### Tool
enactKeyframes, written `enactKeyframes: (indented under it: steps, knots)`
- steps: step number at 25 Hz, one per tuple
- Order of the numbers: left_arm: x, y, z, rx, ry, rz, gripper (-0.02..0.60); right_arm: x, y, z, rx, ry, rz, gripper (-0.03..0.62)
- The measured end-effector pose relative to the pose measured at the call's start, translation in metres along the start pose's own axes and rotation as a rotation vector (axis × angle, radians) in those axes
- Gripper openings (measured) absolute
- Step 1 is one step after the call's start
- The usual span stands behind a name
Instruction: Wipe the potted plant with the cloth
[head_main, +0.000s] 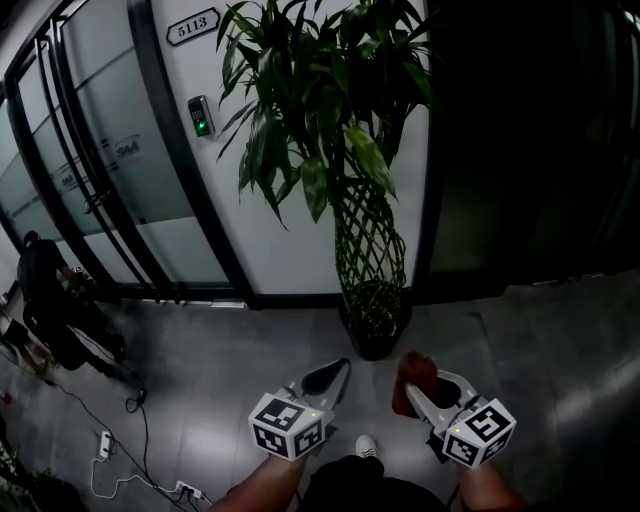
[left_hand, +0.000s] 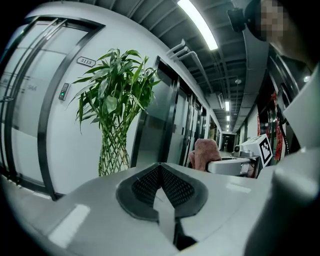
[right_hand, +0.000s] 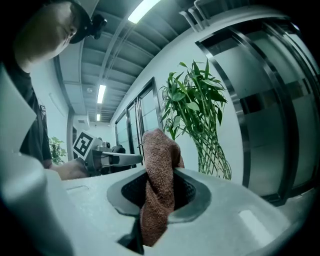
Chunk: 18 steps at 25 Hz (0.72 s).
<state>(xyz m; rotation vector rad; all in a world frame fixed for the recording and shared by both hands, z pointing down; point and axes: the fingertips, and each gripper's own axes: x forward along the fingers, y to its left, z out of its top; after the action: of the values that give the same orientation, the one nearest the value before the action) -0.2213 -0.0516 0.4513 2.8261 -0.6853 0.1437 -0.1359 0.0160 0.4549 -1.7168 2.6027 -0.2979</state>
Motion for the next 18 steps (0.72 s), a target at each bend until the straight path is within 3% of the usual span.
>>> enactKeyframes:
  steps: [6,12,18]
  knots:
    - [0.051,0.017,0.027,0.003,-0.041,-0.047,0.018,0.032,-0.046,0.035,-0.05,-0.03,-0.011,0.071]
    - [0.101,0.042,0.085,0.031,-0.112,-0.074,0.072,0.064,-0.084,0.077,-0.098,-0.061,-0.003,0.071]
    - [0.159,0.065,0.149,0.025,-0.162,-0.152,0.101,0.089,-0.126,0.112,-0.128,-0.114,-0.036,0.071]
